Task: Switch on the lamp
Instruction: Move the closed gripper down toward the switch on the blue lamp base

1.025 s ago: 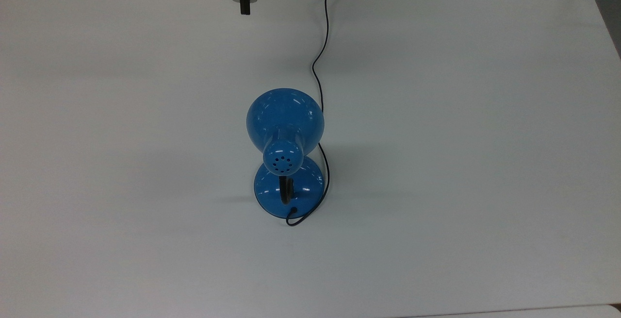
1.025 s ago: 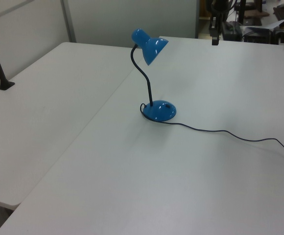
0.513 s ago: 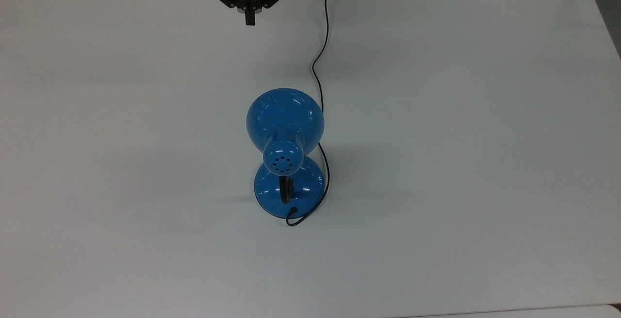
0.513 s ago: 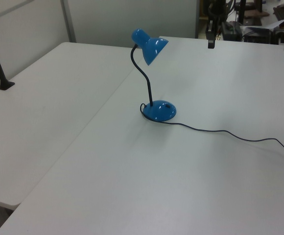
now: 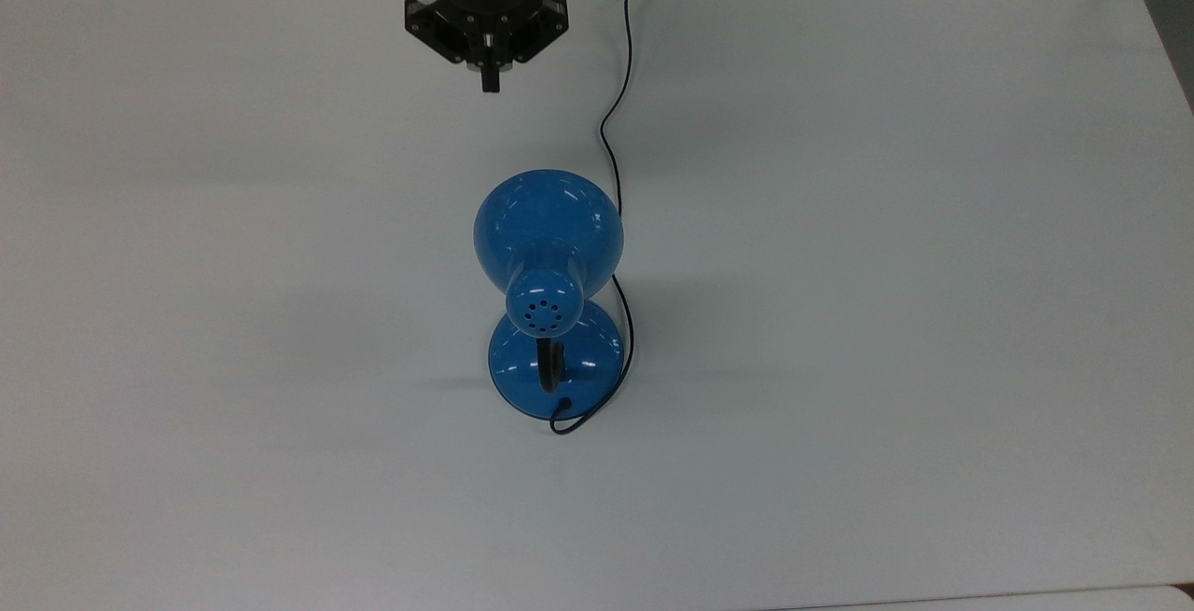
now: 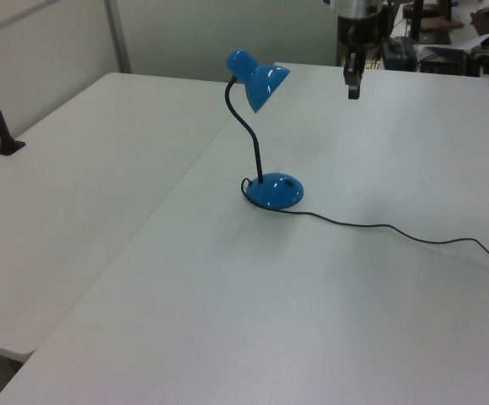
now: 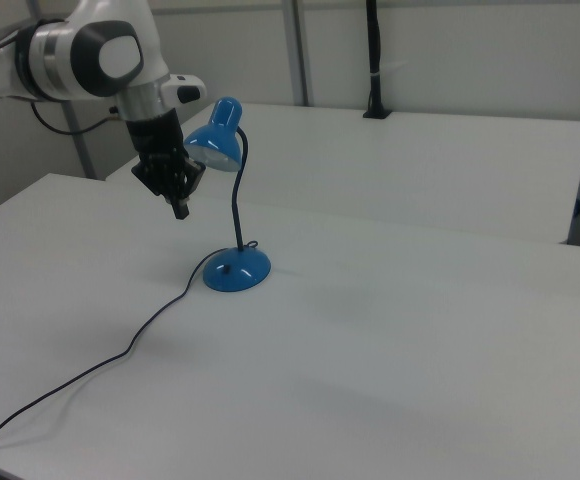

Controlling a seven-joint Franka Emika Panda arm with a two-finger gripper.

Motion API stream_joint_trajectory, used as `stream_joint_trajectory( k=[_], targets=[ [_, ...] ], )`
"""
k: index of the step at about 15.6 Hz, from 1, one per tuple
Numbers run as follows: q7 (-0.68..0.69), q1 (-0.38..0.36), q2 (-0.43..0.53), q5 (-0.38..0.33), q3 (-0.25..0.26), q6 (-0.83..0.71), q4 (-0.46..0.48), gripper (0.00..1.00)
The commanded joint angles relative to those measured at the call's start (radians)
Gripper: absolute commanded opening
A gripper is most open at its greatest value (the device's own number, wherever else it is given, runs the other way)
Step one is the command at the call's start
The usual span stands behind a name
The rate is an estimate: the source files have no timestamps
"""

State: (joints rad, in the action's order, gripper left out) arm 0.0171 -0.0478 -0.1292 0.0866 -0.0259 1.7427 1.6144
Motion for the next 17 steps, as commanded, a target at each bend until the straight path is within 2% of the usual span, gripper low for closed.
stream_joint_trajectory(
  k=[1, 5, 9, 14, 17],
  targets=[
    [0.006, -0.024, 0.005, -0.016, 0.004, 0.089, 0.068, 0.0],
    [0.004, -0.037, -0.009, -0.018, 0.003, 0.181, 0.128, 0.0],
    [-0.029, -0.063, -0.043, -0.018, 0.004, 0.233, 0.134, 0.0],
    [-0.072, -0.066, -0.061, -0.014, 0.003, 0.414, 0.226, 0.0],
    [-0.134, -0.064, -0.128, -0.004, 0.004, 0.55, 0.229, 0.0]
  ],
)
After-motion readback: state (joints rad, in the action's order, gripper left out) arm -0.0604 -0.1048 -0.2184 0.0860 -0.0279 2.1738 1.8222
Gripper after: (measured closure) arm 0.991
